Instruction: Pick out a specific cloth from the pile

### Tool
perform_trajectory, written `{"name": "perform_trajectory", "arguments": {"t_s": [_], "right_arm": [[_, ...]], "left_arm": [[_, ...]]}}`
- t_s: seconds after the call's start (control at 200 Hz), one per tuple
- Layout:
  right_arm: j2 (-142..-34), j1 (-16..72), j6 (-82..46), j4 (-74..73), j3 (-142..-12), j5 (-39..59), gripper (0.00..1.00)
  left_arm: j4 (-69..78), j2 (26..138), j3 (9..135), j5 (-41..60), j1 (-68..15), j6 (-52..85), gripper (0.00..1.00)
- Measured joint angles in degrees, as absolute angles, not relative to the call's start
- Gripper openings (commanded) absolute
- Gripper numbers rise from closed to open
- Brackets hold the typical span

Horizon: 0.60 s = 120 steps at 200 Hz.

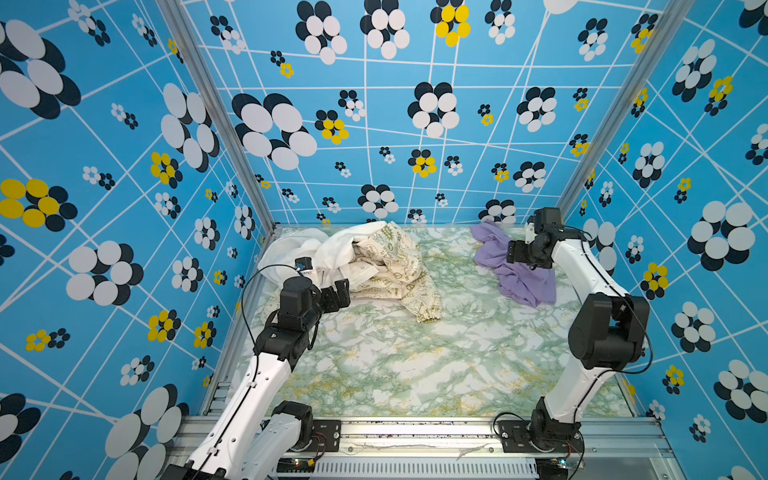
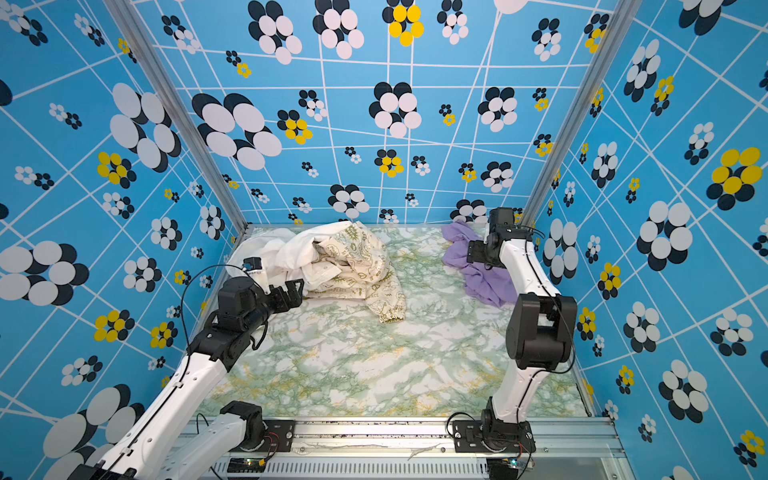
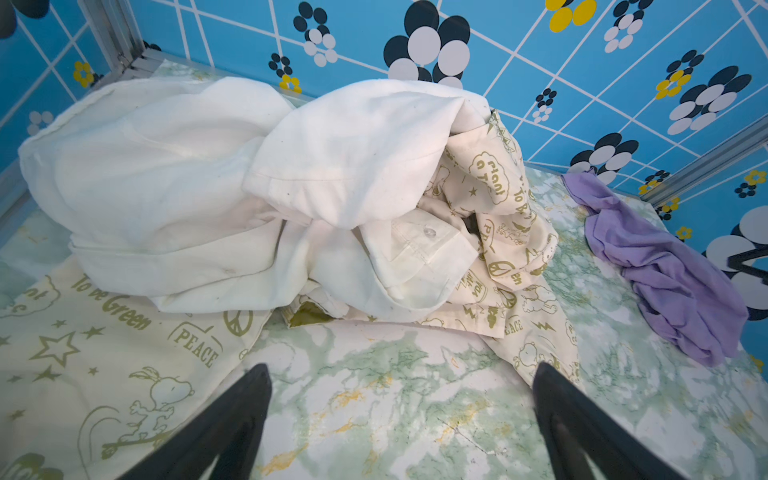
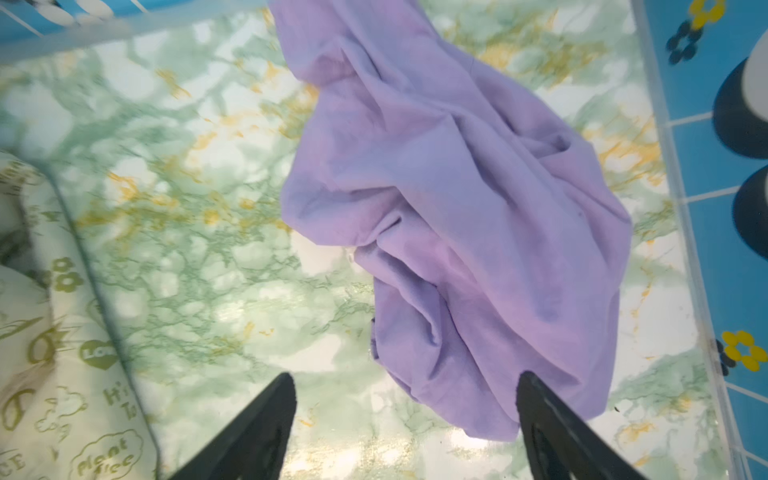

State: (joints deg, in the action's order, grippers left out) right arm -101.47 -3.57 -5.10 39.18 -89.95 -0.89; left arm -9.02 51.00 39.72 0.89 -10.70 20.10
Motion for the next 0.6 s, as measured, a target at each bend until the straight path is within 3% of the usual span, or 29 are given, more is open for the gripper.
{"name": "perform_trajectory", "arguments": {"t_s": [0.12, 0.38, 0.6], "right_arm": [[-93.1, -3.6, -5.5, 34.2, -83.5, -0.3, 0.99], [-76.0, -3.6, -6.1, 14.2, -59.5, 0.2, 0.99], [-72.5, -3.6, -6.0, -3.4, -40.4, -1.5, 0.99]], "left_arm": [[-4.7, 51.2, 37.3, -1.6, -10.0, 16.3, 0.99], [10.2, 59.1, 32.1, -5.7, -6.1, 9.6, 0.99], [22.5, 66.7, 27.3, -7.2, -2.6, 7.6, 0.99]]}}
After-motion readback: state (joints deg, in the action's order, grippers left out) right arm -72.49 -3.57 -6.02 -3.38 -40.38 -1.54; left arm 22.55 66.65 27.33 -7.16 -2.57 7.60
